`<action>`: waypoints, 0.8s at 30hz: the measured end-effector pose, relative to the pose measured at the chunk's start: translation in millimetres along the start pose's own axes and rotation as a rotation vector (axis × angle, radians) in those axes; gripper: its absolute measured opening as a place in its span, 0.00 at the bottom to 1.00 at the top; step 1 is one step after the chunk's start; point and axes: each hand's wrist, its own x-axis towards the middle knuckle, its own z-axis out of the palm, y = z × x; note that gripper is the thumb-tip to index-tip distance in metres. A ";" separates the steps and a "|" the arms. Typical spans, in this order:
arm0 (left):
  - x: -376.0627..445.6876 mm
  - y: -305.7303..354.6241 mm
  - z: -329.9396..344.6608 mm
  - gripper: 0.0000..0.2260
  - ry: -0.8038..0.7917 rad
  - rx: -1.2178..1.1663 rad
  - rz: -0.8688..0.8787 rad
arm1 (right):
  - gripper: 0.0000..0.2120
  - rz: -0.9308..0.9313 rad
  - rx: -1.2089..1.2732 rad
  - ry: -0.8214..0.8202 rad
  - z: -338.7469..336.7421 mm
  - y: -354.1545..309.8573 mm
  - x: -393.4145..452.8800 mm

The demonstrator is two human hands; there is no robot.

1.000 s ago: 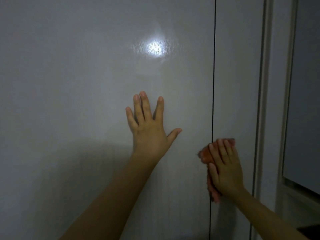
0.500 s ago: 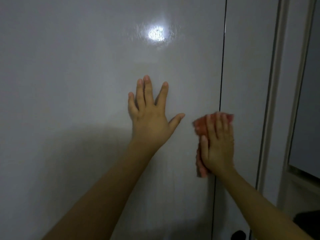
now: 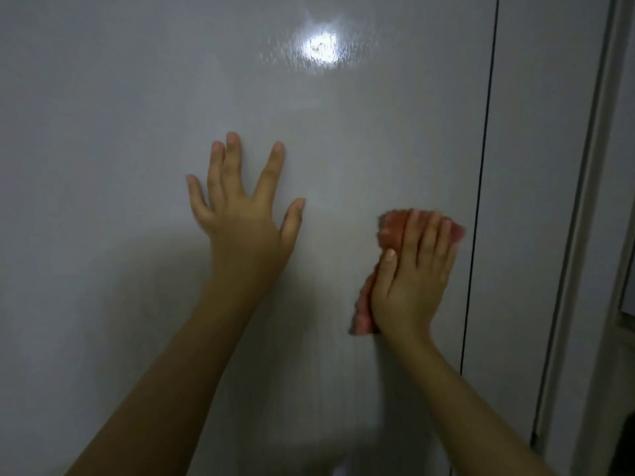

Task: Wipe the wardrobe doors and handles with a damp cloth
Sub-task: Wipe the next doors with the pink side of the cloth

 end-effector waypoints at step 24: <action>0.2 -2.4 -0.1 0.26 -0.018 0.013 0.010 | 0.27 -0.513 -0.081 -0.157 -2.8 -10.4 16.7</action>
